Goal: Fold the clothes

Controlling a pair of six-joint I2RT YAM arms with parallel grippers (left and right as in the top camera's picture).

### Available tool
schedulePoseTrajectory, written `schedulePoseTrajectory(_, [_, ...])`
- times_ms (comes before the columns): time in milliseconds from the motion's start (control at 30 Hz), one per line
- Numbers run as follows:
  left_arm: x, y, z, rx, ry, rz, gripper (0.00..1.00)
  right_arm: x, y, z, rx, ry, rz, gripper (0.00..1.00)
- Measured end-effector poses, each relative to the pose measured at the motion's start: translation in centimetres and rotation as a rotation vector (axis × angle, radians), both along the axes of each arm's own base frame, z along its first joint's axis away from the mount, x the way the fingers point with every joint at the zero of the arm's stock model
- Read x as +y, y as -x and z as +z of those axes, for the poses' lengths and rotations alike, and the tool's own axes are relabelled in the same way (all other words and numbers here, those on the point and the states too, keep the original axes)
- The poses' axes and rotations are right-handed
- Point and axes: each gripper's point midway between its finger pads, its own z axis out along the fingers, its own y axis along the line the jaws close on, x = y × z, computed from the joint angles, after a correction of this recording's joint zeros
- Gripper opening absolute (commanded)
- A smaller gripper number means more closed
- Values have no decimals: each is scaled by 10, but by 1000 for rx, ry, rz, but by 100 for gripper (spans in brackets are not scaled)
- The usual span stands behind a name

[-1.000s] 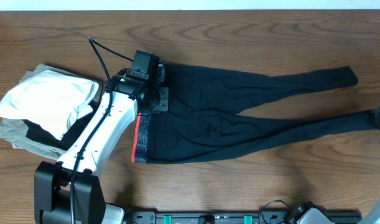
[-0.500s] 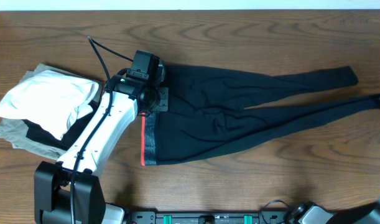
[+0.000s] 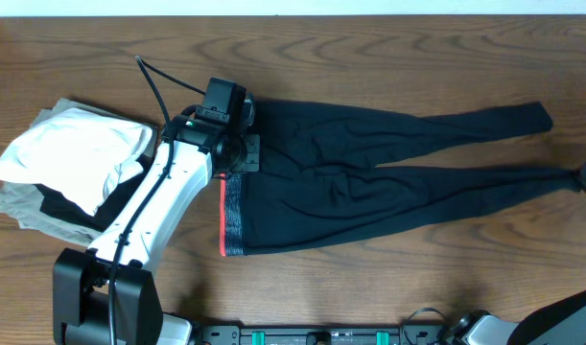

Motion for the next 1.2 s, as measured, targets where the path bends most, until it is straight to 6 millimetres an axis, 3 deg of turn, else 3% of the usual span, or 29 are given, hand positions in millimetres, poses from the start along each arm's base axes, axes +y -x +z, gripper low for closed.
schedulePoseTrajectory(200, [0, 0, 0, 0, 0, -1, 6, -6, 27, -11, 132, 29, -63, 1])
schedulePoseTrajectory(300, [0, 0, 0, 0, 0, 0, 6, -12, 50, -16, 230, 44, -150, 2])
schedulePoseTrajectory(500, [0, 0, 0, 0, 0, -1, 6, -34, 84, -16, 312, 86, -319, 23])
schedulePoseTrajectory(667, [0, 2, -1, 6, -5, -8, 6, -43, 96, -15, 327, 97, -381, 24])
schedulePoseTrajectory(800, [3, 10, -3, 40, -17, -15, 6, -44, 91, -15, 297, 90, -372, 13])
schedulePoseTrajectory(900, [3, 16, -5, 64, -17, -26, 6, -38, 73, -14, 222, 48, -313, 1])
schedulePoseTrajectory(1067, [-12, 23, -6, 80, 20, -67, 6, -16, 48, -15, 158, -13, -170, 1])
schedulePoseTrajectory(1200, [-32, 38, -18, 95, 30, -135, 6, 5, 33, -25, 150, -30, -68, 1])
